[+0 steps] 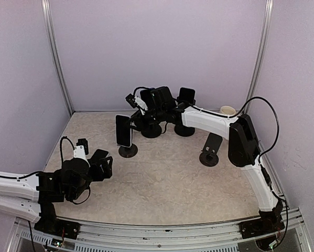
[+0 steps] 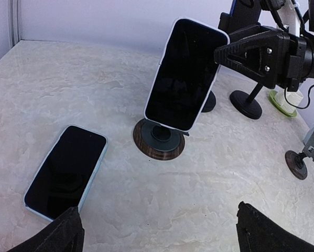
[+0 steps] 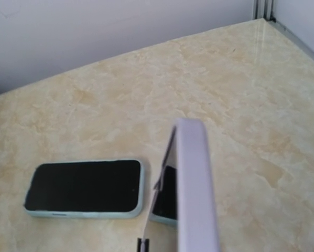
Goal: Place the phone on the phone stand
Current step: Place the phone on the phone stand, then pick up the phone from the center of the board.
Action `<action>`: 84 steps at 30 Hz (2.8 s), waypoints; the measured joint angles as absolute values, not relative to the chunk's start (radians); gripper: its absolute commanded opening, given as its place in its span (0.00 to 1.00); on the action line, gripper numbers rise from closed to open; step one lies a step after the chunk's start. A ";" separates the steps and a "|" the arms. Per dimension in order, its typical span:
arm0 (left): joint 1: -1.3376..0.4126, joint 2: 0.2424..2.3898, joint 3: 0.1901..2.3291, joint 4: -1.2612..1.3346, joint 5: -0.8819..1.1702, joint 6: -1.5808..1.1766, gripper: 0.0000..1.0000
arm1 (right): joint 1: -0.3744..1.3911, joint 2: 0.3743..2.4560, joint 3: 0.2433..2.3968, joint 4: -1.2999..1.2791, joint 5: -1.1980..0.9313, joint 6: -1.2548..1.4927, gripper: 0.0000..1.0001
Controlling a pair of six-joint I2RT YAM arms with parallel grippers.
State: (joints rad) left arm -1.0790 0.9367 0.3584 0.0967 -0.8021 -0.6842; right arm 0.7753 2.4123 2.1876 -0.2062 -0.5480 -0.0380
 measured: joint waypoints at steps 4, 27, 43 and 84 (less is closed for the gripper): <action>-1.079 0.936 0.356 0.097 -0.802 -0.688 0.99 | 0.775 2.412 2.183 -0.200 -0.533 -0.040 0.49; -1.080 0.913 0.320 0.097 -0.802 -0.710 0.99 | 0.769 2.361 2.067 -0.149 -0.487 -0.035 1.00; -1.003 0.971 0.318 0.108 -0.748 -0.694 0.99 | 0.769 2.051 1.704 -0.118 -0.383 0.025 1.00; -0.439 1.469 0.523 0.205 -0.282 -0.394 0.99 | 0.770 1.838 1.358 -0.400 -0.320 0.126 1.00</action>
State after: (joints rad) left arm -0.4385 1.4689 0.5232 0.2047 -0.2821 -0.3939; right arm 0.7704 1.8378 1.3579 -0.4004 -0.3199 0.1265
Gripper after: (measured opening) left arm 0.988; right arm 0.999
